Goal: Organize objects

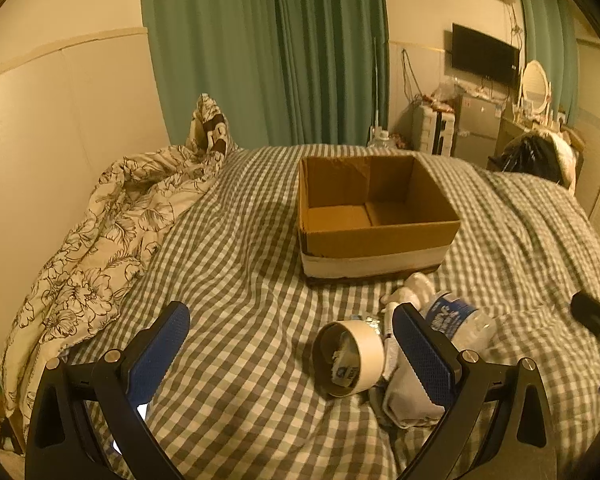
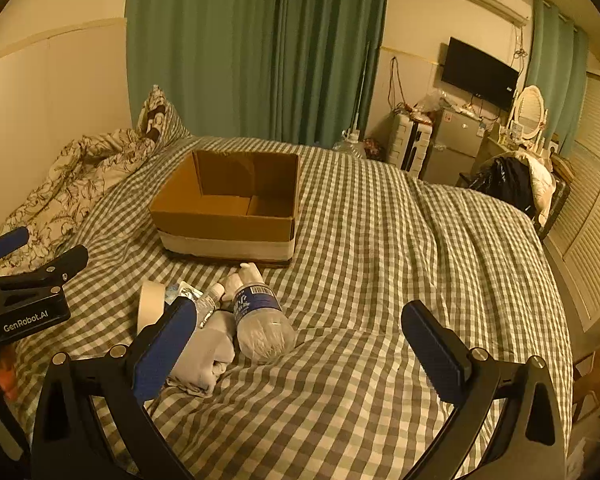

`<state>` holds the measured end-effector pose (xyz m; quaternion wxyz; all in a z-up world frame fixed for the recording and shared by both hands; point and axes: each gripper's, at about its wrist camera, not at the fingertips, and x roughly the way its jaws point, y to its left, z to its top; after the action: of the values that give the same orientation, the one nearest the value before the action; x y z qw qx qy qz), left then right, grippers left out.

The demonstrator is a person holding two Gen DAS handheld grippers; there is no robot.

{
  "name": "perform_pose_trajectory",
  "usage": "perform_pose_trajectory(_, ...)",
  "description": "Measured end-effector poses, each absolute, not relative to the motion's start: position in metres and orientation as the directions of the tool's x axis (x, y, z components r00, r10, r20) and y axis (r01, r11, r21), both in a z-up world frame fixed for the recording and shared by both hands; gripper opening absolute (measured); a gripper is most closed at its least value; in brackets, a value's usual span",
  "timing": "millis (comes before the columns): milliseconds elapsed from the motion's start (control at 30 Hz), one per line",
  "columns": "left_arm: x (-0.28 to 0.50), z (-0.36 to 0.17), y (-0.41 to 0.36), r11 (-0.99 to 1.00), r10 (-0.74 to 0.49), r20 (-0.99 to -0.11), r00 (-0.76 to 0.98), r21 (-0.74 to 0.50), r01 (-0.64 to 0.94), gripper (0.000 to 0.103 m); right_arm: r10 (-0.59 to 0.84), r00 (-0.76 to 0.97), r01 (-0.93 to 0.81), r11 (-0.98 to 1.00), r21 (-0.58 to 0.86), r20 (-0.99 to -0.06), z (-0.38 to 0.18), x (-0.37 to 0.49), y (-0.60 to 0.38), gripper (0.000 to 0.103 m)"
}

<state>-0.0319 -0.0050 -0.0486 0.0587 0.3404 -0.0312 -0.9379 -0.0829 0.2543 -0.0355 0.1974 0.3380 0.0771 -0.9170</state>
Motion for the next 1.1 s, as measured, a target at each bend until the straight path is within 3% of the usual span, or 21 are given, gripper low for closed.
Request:
perform_pose_trajectory(533,-0.073,-0.126,0.026,-0.986,-0.130,-0.751,-0.647,0.170,0.001,0.100,-0.297,-0.504,0.486,-0.874,0.019,-0.811,-0.103,-0.166,0.215,0.103)
perform_pose_trajectory(667,-0.081,-0.146,0.029,-0.986,-0.113,-0.791,-0.601,0.164,-0.031,0.085,-0.300,-0.420,0.507,-0.860,0.053,-0.856,-0.127,-0.183,0.201,0.102)
perform_pose_trajectory(800,-0.085,-0.162,0.032,-0.988,-0.074,-0.827,-0.557,0.138,-0.075,0.078,-0.312,-0.341,0.516,-0.851,0.101,-0.887,-0.147,-0.195,0.191,0.097)
perform_pose_trajectory(900,-0.082,-0.165,0.038,-0.984,-0.043,-0.830,-0.556,0.132,-0.121,0.060,-0.293,-0.279,0.514,-0.850,0.116,-0.915,-0.163,-0.200,0.185,0.090)
perform_pose_trajectory(967,-0.079,-0.164,0.043,-0.980,-0.015,-0.830,-0.557,0.123,-0.158,0.040,-0.293,-0.229,0.518,-0.844,0.138,-0.928,-0.172,-0.202,0.182,0.079)
perform_pose_trajectory(1067,-0.075,-0.161,0.047,-0.977,0.012,-0.835,-0.550,0.106,-0.183,0.026,-0.317,-0.193,0.518,-0.837,0.179,-0.929,-0.176,-0.202,0.182,0.071)
perform_pose_trajectory(1100,-0.075,-0.159,0.047,-0.978,0.015,-0.836,-0.548,0.102,-0.183,0.026,-0.328,-0.192,0.520,-0.833,0.187,-0.925,-0.175,-0.201,0.182,0.067)
